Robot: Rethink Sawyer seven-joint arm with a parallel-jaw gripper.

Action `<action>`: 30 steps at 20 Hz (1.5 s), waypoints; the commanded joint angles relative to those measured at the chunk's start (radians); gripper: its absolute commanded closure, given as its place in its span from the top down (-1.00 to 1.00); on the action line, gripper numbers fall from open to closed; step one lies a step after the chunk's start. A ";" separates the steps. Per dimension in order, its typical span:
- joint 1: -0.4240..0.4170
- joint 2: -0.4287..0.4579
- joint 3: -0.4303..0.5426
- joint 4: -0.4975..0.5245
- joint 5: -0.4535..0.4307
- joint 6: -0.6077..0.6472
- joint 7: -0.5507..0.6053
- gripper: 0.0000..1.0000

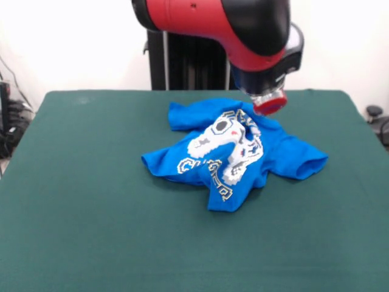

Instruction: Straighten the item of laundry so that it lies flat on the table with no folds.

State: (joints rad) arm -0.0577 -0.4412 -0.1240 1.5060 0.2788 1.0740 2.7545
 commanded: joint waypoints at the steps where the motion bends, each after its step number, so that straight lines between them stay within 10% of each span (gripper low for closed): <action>1: 0.003 0.050 0.146 -0.049 0.050 0.043 0.047 -1.00; 15: 0.046 0.267 0.129 -0.125 0.015 -0.216 0.063 -1.00; 30: -0.071 0.220 0.364 0.045 0.141 -0.374 -0.057 -1.00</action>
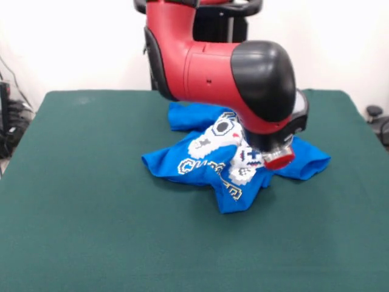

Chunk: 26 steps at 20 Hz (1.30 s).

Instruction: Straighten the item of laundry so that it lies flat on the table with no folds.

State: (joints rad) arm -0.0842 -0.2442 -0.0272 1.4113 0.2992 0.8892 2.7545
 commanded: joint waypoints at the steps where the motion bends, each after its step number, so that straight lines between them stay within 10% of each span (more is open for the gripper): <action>1: -0.042 0.008 0.274 0.152 0.136 -0.185 -0.032 -1.00; 17: -0.058 0.017 0.315 0.108 0.156 -0.115 0.027 -1.00; 26: 0.084 0.090 0.035 -0.015 0.007 -0.091 0.156 -1.00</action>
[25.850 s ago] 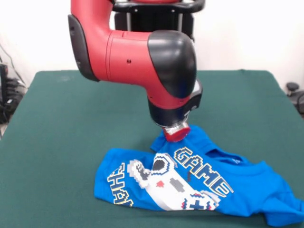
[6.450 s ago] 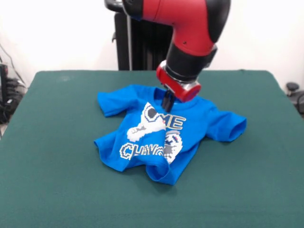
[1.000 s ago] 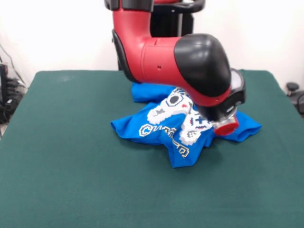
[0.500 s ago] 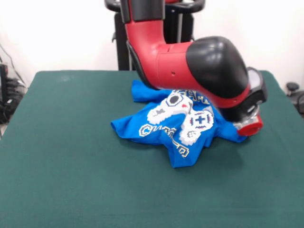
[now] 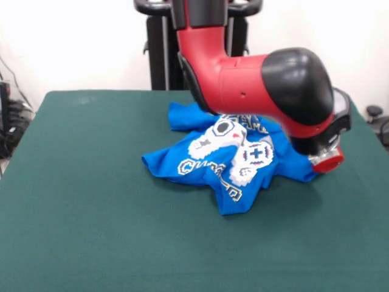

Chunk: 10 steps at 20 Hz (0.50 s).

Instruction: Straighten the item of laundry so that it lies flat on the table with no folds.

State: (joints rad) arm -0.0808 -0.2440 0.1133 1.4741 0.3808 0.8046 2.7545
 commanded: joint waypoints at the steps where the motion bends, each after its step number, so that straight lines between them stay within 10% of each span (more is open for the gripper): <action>1: 0.096 0.105 -0.130 -0.097 -0.087 -0.008 0.162 -1.00; 10: 0.174 0.076 -0.249 -0.117 -0.082 0.050 0.204 -1.00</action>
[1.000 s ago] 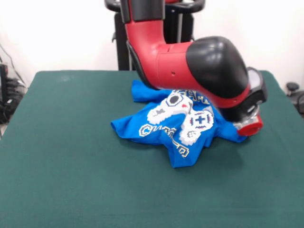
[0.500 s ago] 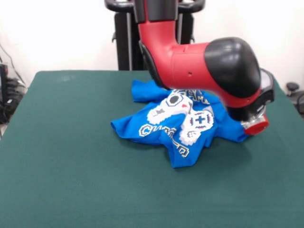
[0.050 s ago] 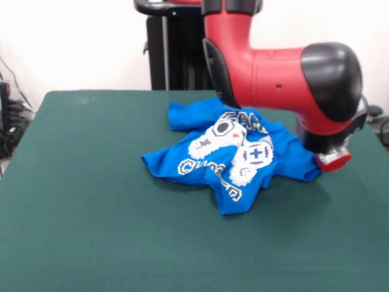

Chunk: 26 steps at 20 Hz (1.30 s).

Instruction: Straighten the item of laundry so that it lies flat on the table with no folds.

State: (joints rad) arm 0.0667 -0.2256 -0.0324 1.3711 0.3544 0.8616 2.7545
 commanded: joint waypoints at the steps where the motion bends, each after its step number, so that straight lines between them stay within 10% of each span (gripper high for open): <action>1: 0.027 0.041 -0.105 -0.001 -0.049 -0.006 0.196 -1.00; 14: -0.011 0.017 -0.117 -0.012 -0.064 -0.067 0.064 -1.00; 15: -0.017 0.012 -0.106 -0.010 -0.072 -0.077 0.037 1.00; 26: -0.132 -0.153 0.104 0.045 0.051 0.038 -0.024 1.00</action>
State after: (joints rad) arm -0.0367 -0.3098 -0.0702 1.3955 0.3487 0.8634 2.7545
